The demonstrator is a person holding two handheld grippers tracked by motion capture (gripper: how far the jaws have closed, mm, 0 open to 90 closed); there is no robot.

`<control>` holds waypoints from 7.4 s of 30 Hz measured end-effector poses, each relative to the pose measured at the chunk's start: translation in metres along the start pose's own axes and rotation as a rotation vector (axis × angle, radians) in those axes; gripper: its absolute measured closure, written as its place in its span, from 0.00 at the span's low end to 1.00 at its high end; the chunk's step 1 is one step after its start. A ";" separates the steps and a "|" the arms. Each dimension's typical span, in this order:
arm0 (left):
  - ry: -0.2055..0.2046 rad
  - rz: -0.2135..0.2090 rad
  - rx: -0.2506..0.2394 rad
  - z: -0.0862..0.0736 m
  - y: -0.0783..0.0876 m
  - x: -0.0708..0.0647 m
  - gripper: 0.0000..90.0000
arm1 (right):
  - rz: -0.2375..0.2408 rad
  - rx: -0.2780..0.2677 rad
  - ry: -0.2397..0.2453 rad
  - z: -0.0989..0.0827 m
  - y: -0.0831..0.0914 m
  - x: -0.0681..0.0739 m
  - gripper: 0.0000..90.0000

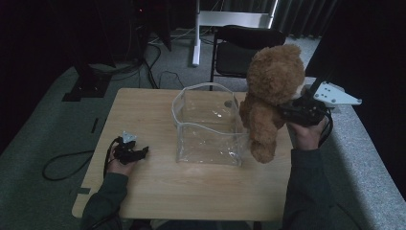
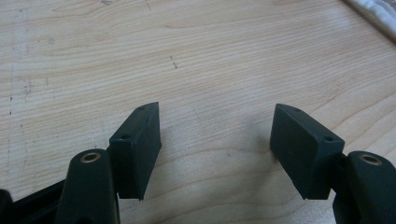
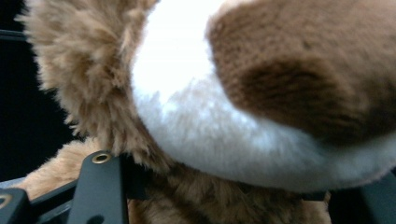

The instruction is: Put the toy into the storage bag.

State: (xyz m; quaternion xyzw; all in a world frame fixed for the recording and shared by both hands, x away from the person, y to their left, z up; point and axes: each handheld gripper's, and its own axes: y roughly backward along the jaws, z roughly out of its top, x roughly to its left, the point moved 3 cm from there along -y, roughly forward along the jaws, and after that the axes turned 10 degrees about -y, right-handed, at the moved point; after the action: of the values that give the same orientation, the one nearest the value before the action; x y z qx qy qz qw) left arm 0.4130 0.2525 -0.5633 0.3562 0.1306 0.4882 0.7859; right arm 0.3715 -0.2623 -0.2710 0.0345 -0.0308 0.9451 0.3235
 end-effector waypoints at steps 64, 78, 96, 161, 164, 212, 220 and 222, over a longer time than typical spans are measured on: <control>0.001 0.002 0.001 0.000 0.000 0.000 0.37 | -0.032 -0.025 0.004 0.032 -0.071 -0.023 0.41; 0.001 0.002 0.002 0.000 0.000 0.000 0.37 | -0.023 -0.019 -0.018 0.028 -0.092 -0.027 0.41; 0.001 0.002 0.001 0.000 0.000 0.000 0.37 | 0.024 -0.008 -0.003 0.023 -0.116 -0.027 0.41; 0.001 0.003 0.002 0.000 0.000 0.000 0.37 | 0.190 0.062 0.005 -0.001 -0.195 0.018 0.41; 0.002 0.003 0.002 0.000 0.000 0.000 0.37 | 0.196 0.063 -0.003 -0.002 -0.196 0.018 0.41; 0.001 0.003 0.002 0.000 0.000 0.000 0.37 | 0.160 0.171 -0.040 -0.037 -0.193 0.004 0.40; 0.004 0.003 0.001 0.000 0.000 -0.001 0.37 | 0.166 0.182 -0.050 -0.041 -0.193 0.002 0.40; 0.003 0.002 0.001 0.000 0.000 -0.001 0.37 | 0.158 0.184 -0.064 -0.044 -0.192 -0.002 0.40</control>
State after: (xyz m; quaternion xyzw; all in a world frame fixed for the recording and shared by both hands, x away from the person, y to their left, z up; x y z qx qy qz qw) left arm 0.4130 0.2519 -0.5634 0.3559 0.1317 0.4896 0.7850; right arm 0.4892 -0.1089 -0.3078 0.0917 0.0433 0.9649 0.2422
